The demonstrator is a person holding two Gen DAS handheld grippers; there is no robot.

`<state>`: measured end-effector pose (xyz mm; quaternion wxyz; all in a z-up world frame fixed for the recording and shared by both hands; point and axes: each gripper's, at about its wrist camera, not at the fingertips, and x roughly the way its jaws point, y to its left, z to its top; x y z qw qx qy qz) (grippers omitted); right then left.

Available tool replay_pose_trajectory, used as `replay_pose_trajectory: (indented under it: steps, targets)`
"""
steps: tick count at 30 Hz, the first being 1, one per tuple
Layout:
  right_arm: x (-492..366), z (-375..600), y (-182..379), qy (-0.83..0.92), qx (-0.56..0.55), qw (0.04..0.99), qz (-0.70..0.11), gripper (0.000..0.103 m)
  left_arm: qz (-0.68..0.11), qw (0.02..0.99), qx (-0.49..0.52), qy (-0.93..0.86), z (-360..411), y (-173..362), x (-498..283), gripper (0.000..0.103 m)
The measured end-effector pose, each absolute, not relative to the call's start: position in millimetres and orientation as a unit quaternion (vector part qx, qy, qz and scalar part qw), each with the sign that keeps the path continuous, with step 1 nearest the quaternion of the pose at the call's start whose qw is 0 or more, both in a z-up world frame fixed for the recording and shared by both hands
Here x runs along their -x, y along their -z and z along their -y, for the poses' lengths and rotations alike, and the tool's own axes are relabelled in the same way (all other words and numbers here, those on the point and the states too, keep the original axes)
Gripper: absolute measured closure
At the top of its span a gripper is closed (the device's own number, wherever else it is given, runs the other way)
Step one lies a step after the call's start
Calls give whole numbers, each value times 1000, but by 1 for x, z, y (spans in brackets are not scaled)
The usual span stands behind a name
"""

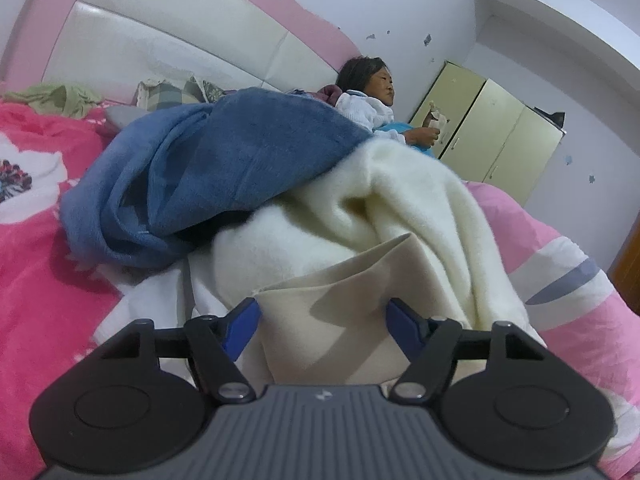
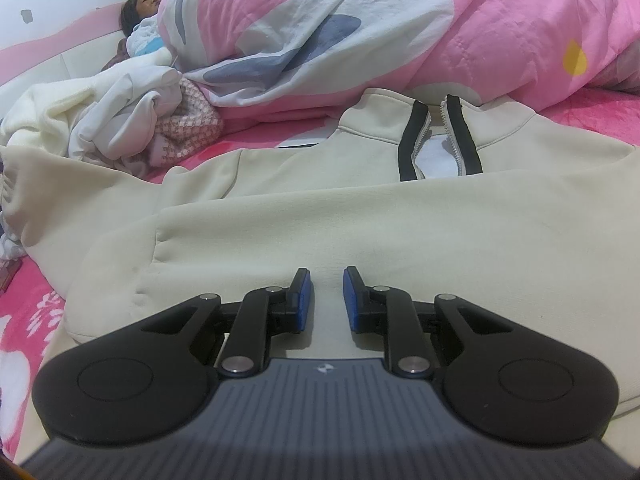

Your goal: Fold clothes

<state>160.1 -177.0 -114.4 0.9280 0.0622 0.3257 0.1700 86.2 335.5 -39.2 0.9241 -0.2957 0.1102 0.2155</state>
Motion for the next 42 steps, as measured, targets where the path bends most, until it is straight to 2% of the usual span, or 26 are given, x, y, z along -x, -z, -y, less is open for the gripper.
replay_pose_trajectory:
  steps: [1,4,5,6,12,16,21,28,31,32,33,34,35,36,37,39,42]
  targets:
    - [-160,177,114,-170,-62,928,-326,86,-110,924,299,-214,-336,40,-86,43]
    - [-160,177,114,-169,-61,928,-326,86,-114,923,299,-212,-336,40,-85,69]
    - [-160,177,114,-169,-60,928,-326,86,-115,924,297,-213,-336,40,-85,84]
    - [-160,177,114,-168,-60,928,-326,86,-115,923,297,-215,-336,40,-84,93]
    - [-159,176,114,-167,-59,929,-326,86,-99,929,279,-221,-324,34,-70,98]
    - [-159,176,114,-168,-61,929,-325,86,-67,948,250,-187,-296,17,-50,99]
    - [-159,176,115,-169,-61,929,-324,86,-22,979,196,-58,-229,-10,-24,98]
    - [-159,180,116,-170,-75,929,-320,86,-78,984,139,78,-128,2,-30,98]
    - [-160,183,118,-175,-85,927,-320,85,-133,974,121,136,-86,23,-41,98]
    - [-160,185,118,-176,-90,927,-319,85,-163,968,106,161,-71,34,-47,95]
    - [-161,186,118,-178,-96,926,-319,85,-193,961,88,178,-59,44,-53,83]
    - [-161,188,119,-180,-103,925,-319,85,-224,954,68,189,-48,54,-58,79]
    - [-161,190,119,-182,-109,924,-319,85,-255,945,47,200,-38,64,-63,70]
    - [-162,191,120,-184,-116,923,-318,84,-275,939,33,205,-30,72,-65,67]
    - [-163,193,121,-186,-123,921,-318,84,-281,937,30,207,-29,76,-63,67]
    - [-164,196,122,-190,-136,919,-318,84,-280,936,41,212,-37,76,-58,55]
    - [-165,200,124,-195,-154,915,-318,84,-274,931,77,228,-54,69,-53,48]
